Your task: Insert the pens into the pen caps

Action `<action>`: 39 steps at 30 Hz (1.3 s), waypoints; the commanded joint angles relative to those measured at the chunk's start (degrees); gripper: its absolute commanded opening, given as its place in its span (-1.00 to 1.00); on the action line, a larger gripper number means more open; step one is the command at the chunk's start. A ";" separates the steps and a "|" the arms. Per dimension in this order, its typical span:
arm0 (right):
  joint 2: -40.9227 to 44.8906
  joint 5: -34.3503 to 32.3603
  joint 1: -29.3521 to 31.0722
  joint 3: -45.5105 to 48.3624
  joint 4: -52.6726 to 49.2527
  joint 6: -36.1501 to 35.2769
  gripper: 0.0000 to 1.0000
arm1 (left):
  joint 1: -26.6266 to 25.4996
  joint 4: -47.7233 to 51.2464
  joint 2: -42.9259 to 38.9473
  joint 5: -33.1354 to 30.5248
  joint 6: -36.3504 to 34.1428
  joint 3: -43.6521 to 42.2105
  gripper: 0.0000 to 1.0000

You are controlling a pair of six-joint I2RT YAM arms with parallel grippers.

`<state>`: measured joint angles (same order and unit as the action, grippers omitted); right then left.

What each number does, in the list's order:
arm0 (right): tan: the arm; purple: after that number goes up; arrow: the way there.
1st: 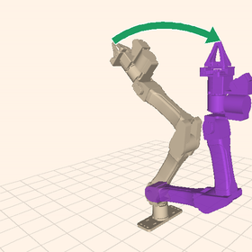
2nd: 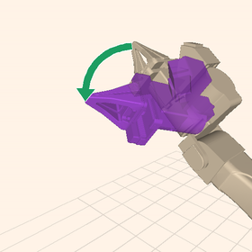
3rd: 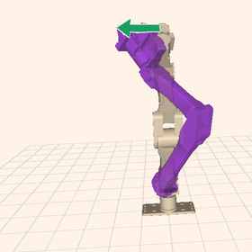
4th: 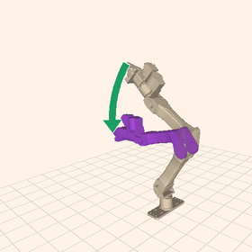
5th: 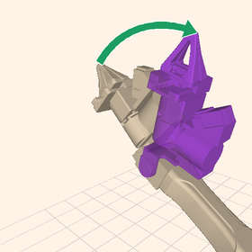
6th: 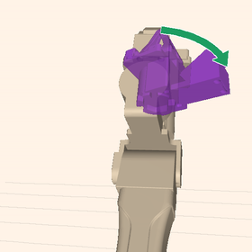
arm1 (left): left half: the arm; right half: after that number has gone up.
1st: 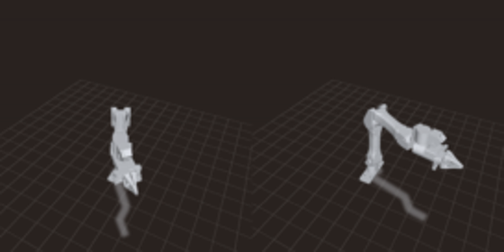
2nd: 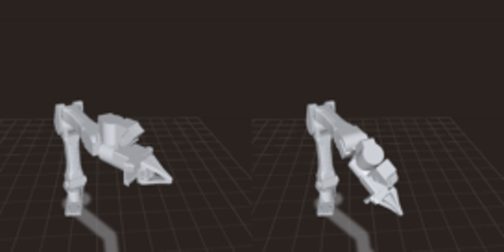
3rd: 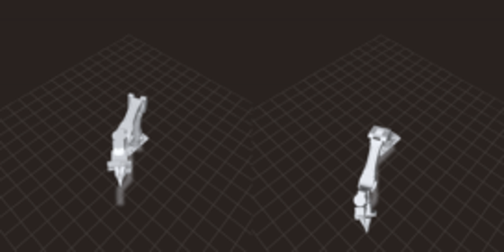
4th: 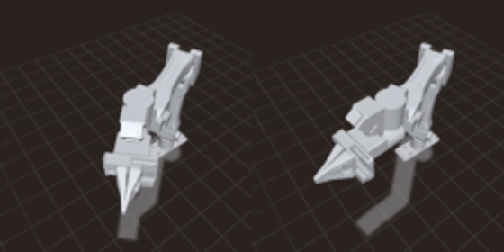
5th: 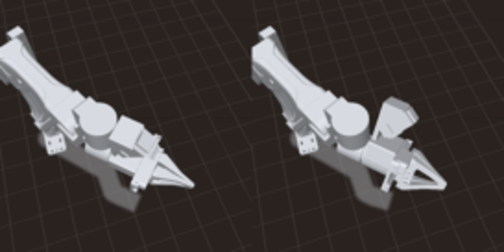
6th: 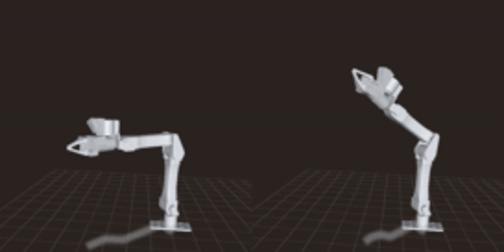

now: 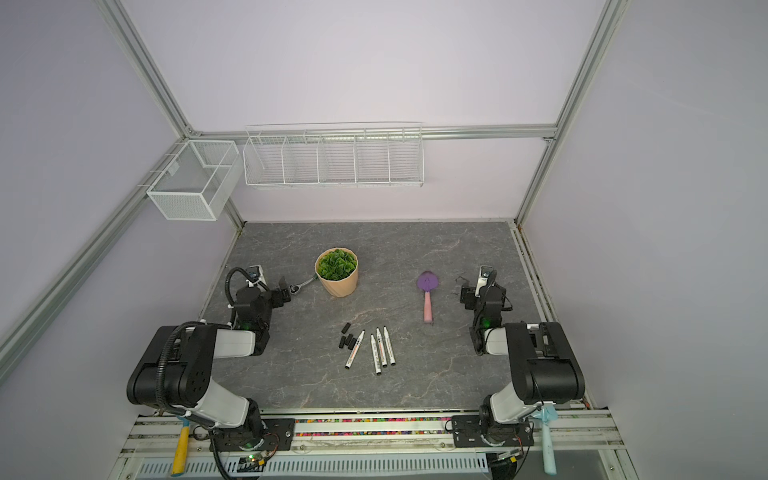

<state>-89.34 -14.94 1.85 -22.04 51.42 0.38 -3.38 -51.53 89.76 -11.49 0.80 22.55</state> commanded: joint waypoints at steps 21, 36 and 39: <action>10.90 6.60 9.28 -29.67 -56.17 7.52 0.63 | -17.77 46.72 -15.63 -12.25 11.96 17.35 0.97; 24.18 1.50 9.32 -22.60 -61.73 10.75 0.65 | -49.96 71.66 -24.89 -2.38 21.53 10.90 0.95; 23.61 1.22 9.31 -23.08 -62.03 10.99 0.65 | -50.83 71.56 -18.85 -0.27 20.64 12.92 0.89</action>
<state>-65.41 -12.23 11.25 -45.41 -9.76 10.55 -53.52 17.08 66.98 -15.46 20.38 33.95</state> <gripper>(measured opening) 0.825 0.949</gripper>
